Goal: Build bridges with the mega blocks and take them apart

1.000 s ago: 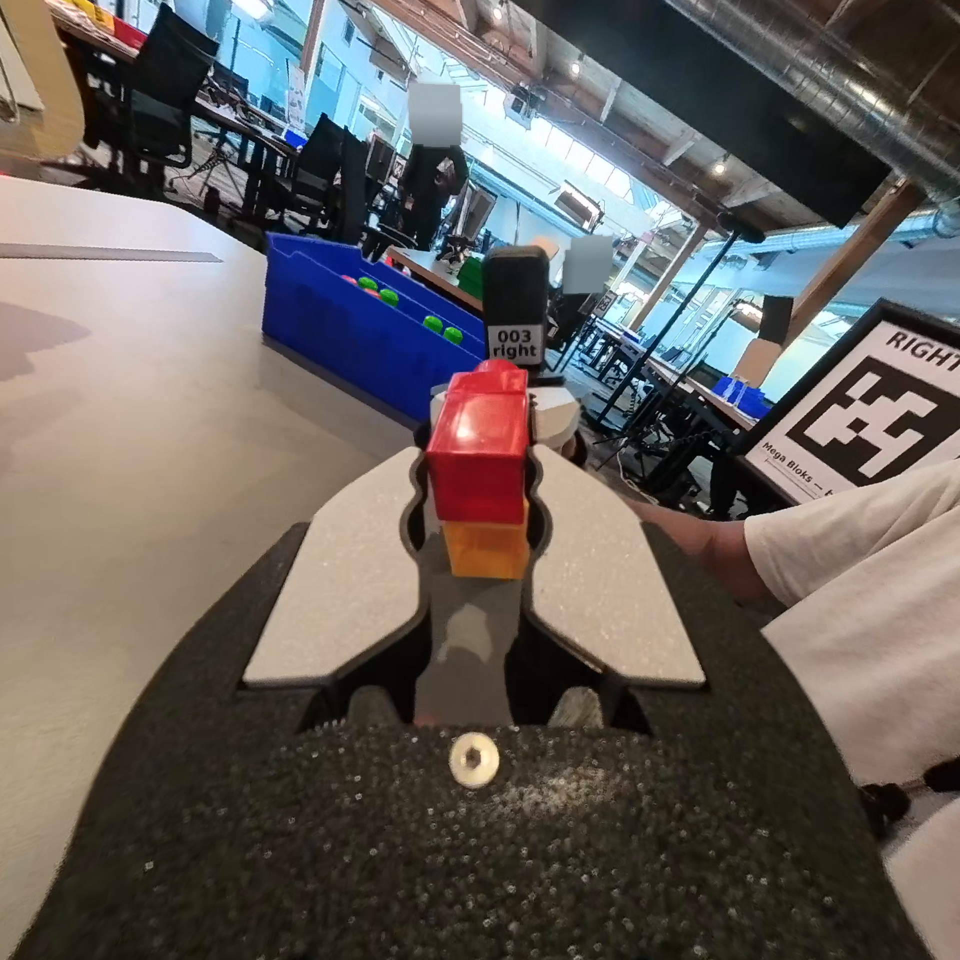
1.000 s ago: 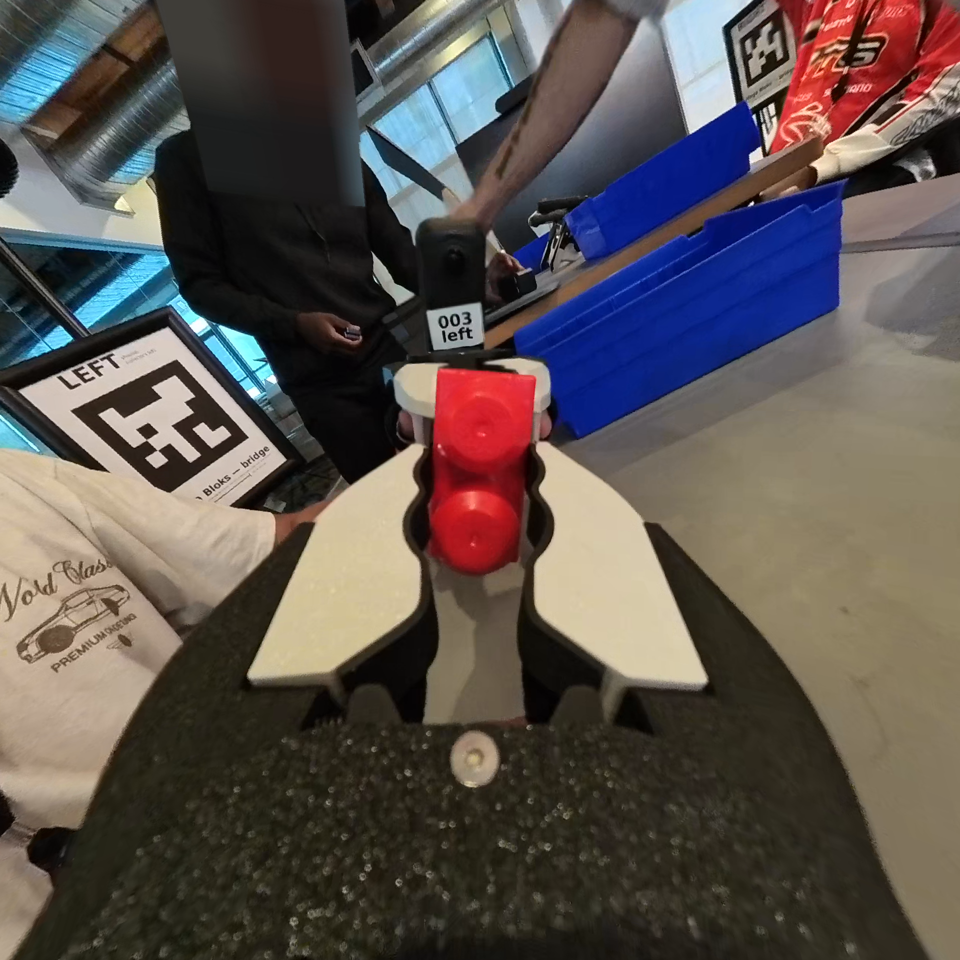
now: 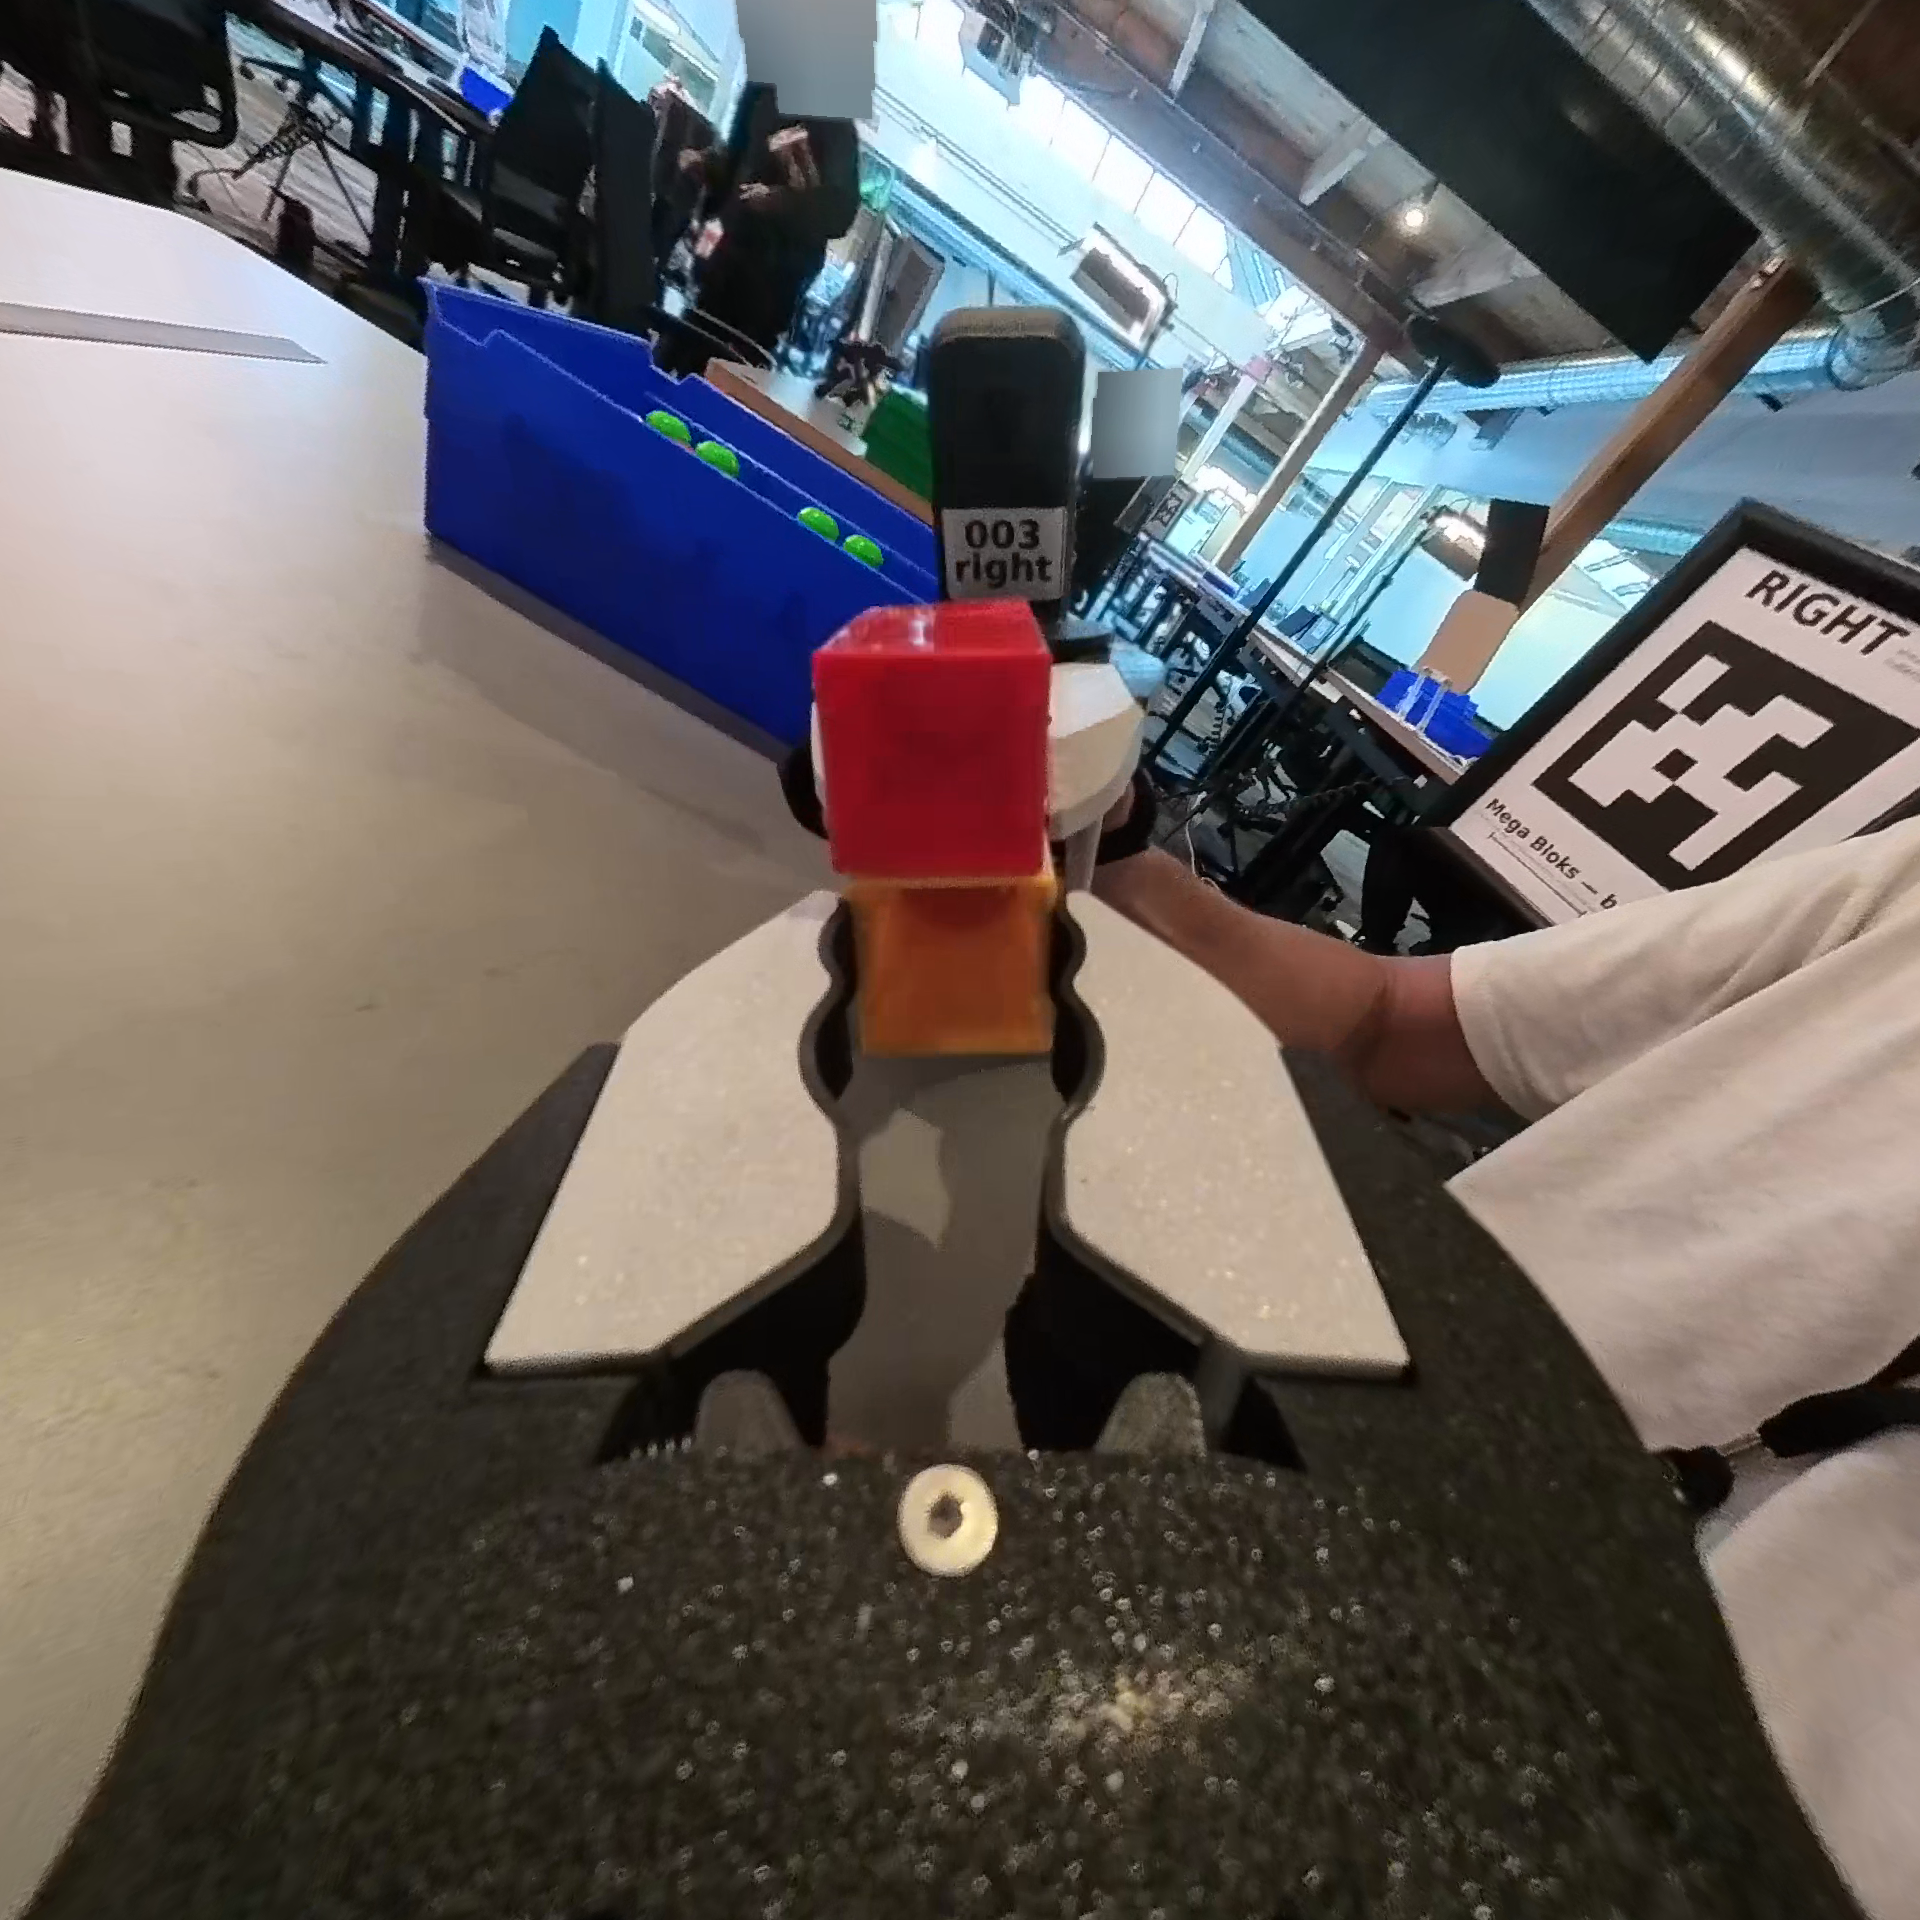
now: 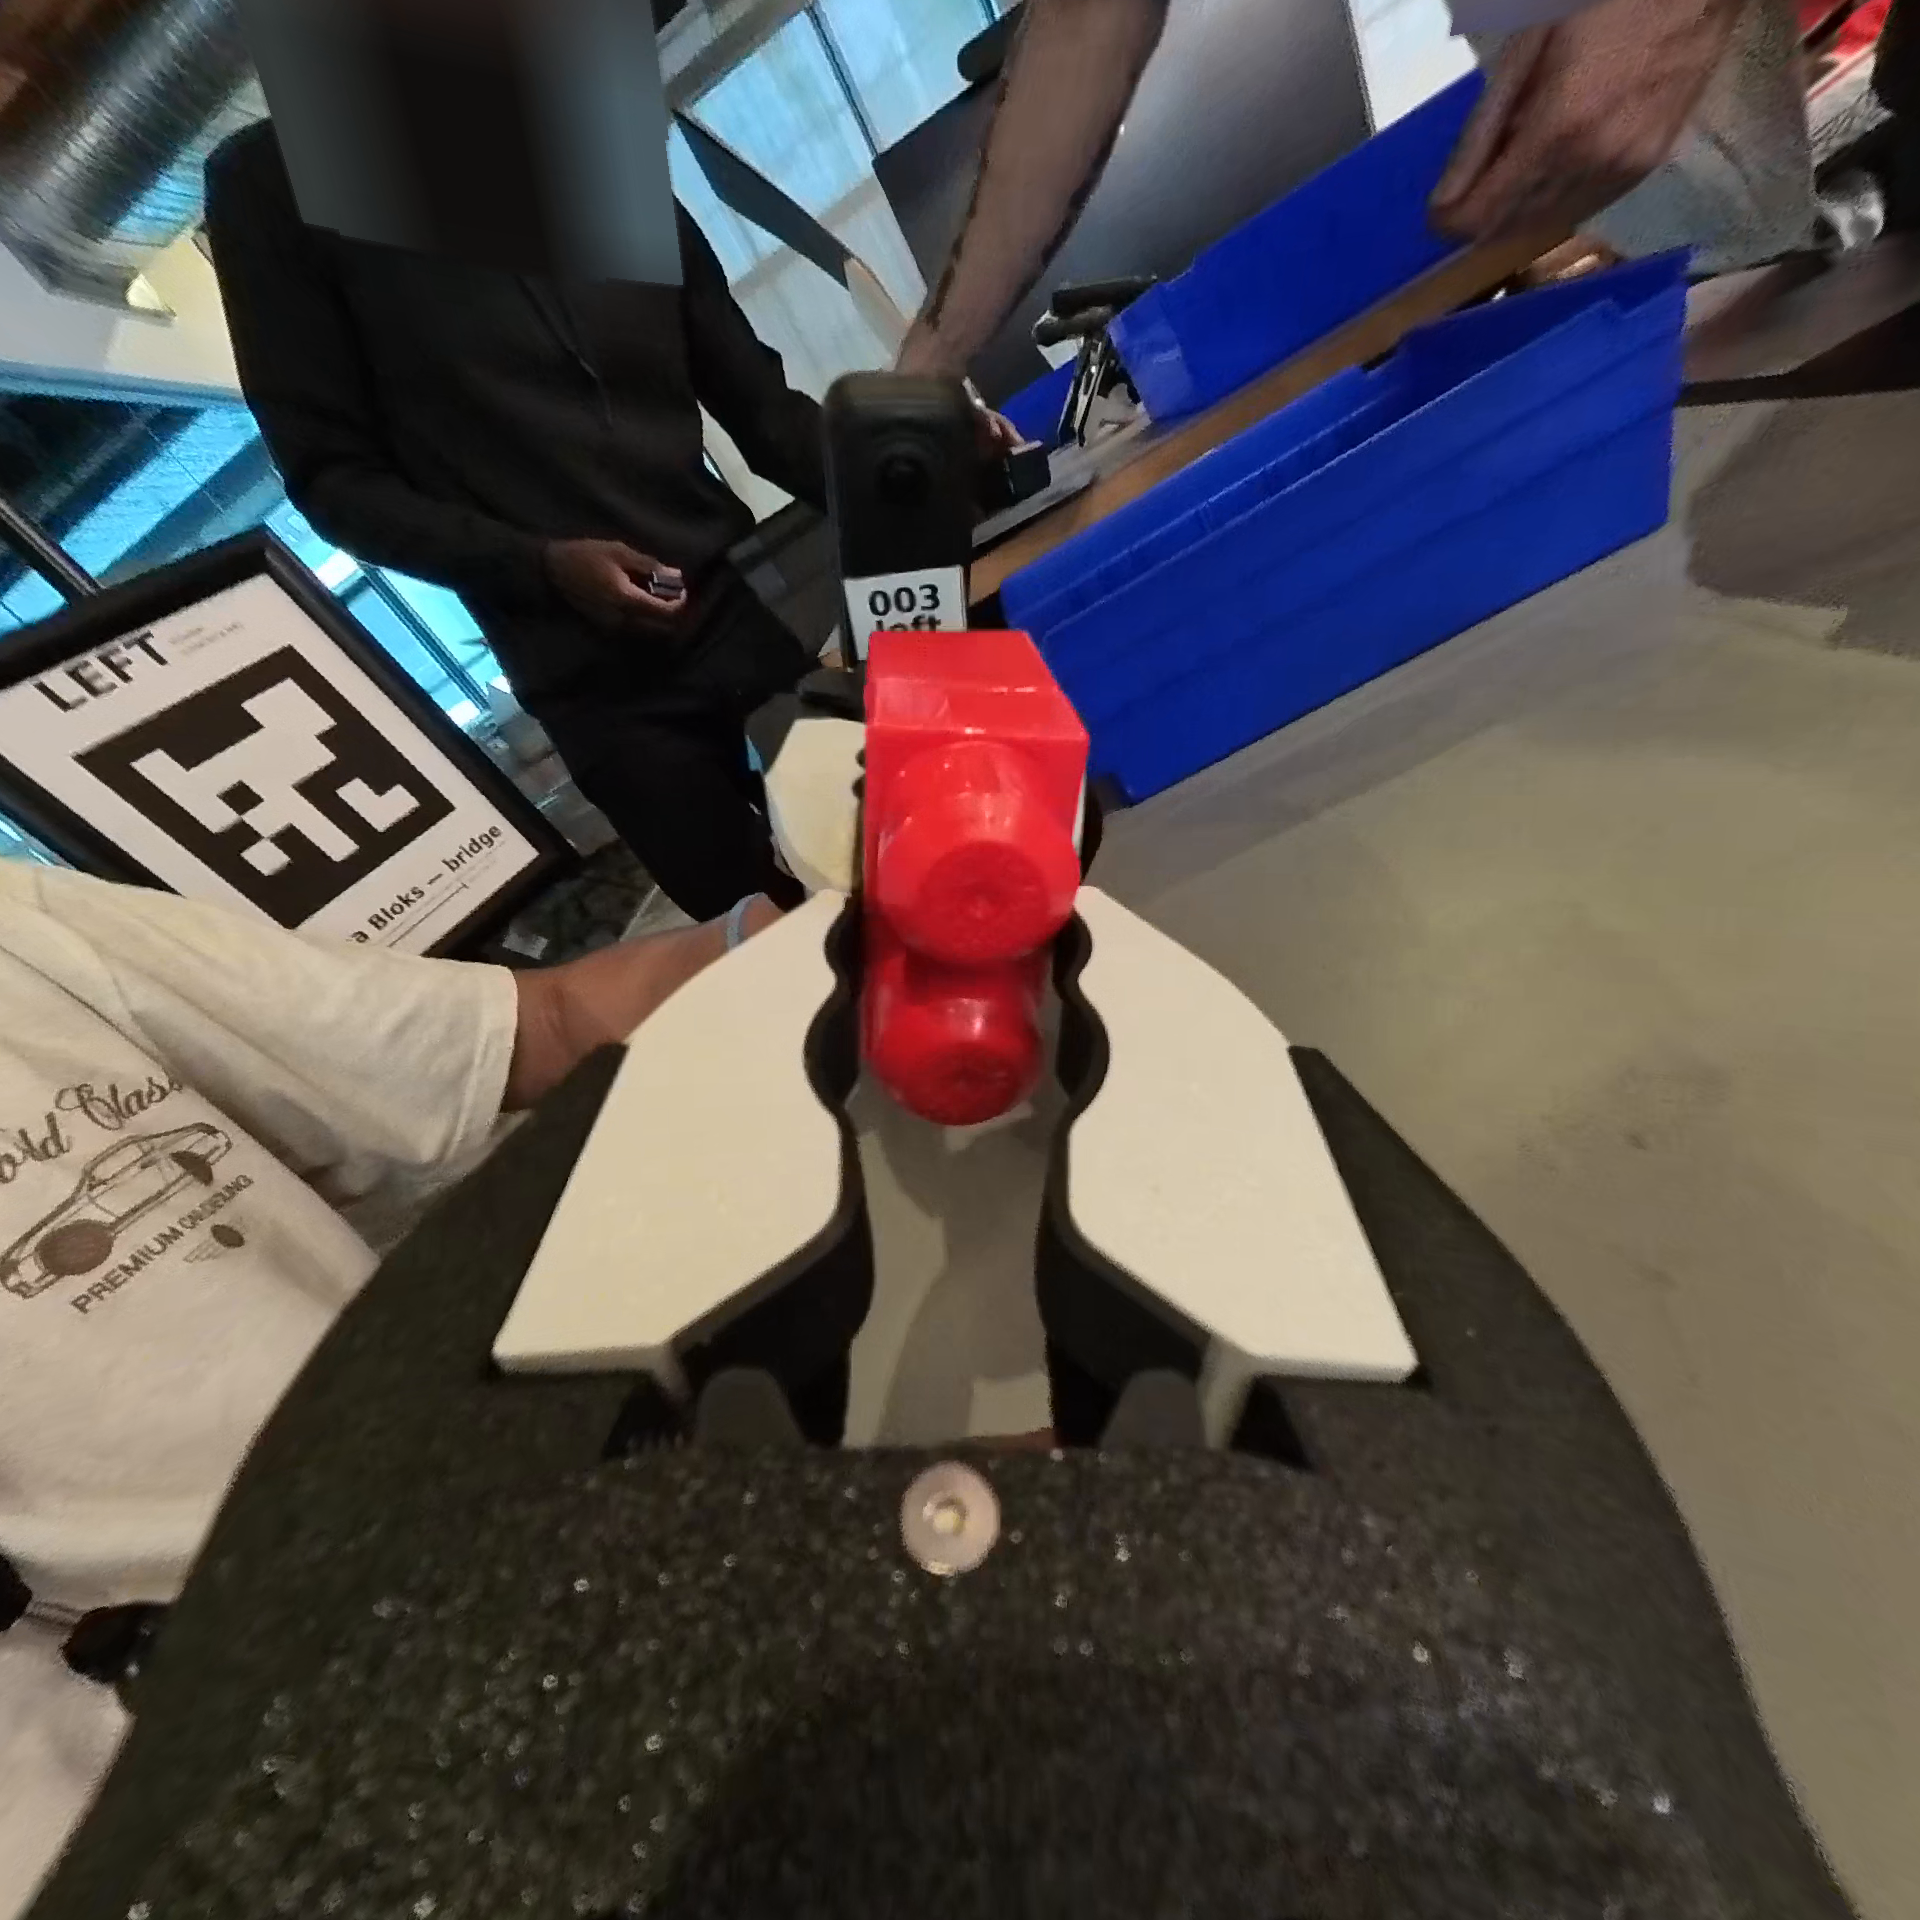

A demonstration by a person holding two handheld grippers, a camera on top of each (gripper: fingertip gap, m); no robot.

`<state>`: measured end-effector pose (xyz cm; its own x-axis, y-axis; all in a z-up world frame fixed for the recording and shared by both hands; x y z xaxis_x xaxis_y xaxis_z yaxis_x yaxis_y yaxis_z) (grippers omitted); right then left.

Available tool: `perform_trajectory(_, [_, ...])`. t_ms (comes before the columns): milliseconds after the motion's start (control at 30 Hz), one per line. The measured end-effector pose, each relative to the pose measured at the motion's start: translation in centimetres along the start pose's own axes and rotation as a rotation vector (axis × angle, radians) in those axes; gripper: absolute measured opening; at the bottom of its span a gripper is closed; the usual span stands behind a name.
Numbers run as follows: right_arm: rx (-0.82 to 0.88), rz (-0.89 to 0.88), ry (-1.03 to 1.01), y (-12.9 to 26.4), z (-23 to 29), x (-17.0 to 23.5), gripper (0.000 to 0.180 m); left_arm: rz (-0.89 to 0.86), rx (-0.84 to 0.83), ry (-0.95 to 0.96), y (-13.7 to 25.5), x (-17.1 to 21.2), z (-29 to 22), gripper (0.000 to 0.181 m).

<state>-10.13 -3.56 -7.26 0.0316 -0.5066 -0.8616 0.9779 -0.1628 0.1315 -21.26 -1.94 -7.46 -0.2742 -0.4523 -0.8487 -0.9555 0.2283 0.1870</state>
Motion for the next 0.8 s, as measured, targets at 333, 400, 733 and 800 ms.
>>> perform_trajectory(333, [0.009,-0.019,0.000,0.0,0.0,-0.1,0.034,-0.002,-0.011,0.004,-0.2,0.3,0.1,0.034])
perform_trajectory(400, [0.007,-0.030,-0.004,0.1,0.0,-0.2,0.034,-0.007,-0.016,0.003,-0.3,0.2,0.1,0.035])
perform_trajectory(733, [0.255,-0.014,0.012,1.7,-1.7,-0.5,0.034,-0.120,-0.585,-0.213,2.5,-0.8,3.1,0.094])
perform_trajectory(800, [0.386,0.009,0.050,3.4,-0.9,-1.9,0.034,-0.140,-0.785,-0.233,3.7,-1.0,4.1,0.099])
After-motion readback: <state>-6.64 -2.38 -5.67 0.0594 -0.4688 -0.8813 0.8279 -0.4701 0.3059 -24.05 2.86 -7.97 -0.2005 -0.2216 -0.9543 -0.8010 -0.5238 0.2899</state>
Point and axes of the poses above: each gripper's, where its closed fingertips meet, y back along the fingers, x out of its underside, z = x × y across the jaws, the point moved 5 cm from there along y, back along the fingers, and after that the axes turned 10 degrees about z, right-handed, at the moved point
